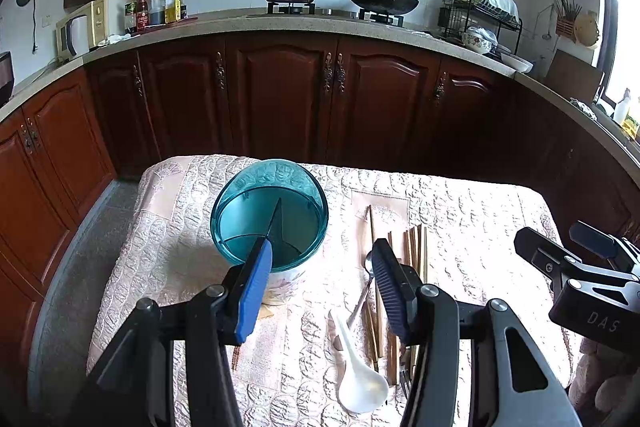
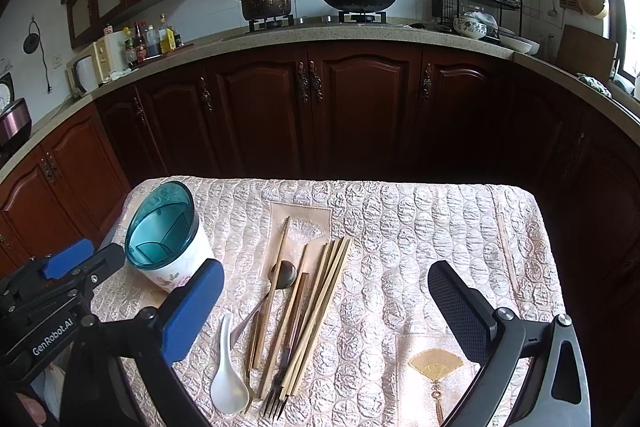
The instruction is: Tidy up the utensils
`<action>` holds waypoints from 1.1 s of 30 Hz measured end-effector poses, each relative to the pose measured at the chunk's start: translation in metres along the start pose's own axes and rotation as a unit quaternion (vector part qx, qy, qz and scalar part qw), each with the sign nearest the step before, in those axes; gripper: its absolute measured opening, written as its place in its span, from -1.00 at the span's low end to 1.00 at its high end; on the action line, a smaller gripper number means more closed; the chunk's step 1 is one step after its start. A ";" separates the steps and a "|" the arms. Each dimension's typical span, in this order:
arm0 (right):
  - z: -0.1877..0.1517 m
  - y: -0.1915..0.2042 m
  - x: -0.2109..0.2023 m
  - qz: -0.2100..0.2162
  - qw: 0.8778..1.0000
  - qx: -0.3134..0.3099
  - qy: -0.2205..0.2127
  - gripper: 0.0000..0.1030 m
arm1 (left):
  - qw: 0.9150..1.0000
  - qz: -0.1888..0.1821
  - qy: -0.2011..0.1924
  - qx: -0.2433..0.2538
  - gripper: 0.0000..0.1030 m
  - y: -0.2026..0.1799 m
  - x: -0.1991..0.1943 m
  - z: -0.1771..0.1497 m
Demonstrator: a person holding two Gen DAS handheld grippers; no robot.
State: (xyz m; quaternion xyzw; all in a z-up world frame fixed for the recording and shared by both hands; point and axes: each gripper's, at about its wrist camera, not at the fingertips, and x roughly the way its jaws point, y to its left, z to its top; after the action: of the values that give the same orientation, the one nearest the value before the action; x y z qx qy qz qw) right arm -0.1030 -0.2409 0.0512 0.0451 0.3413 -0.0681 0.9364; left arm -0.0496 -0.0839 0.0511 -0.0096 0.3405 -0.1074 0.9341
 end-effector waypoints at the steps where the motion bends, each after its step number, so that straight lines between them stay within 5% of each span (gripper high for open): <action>1: 0.000 0.000 0.000 0.000 1.000 0.000 0.001 0.99 | 1.000 0.000 0.000 0.000 0.03 0.000 0.000 0.000; 33: -0.007 0.002 0.014 0.006 1.000 -0.007 0.021 0.99 | 1.000 -0.015 0.025 -0.007 0.03 0.005 0.010 -0.006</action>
State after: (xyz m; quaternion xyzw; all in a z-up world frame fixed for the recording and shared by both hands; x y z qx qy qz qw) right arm -0.0965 -0.2389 0.0363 0.0422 0.3614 -0.0596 0.9295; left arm -0.0448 -0.0811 0.0393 -0.0183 0.3645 -0.1196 0.9233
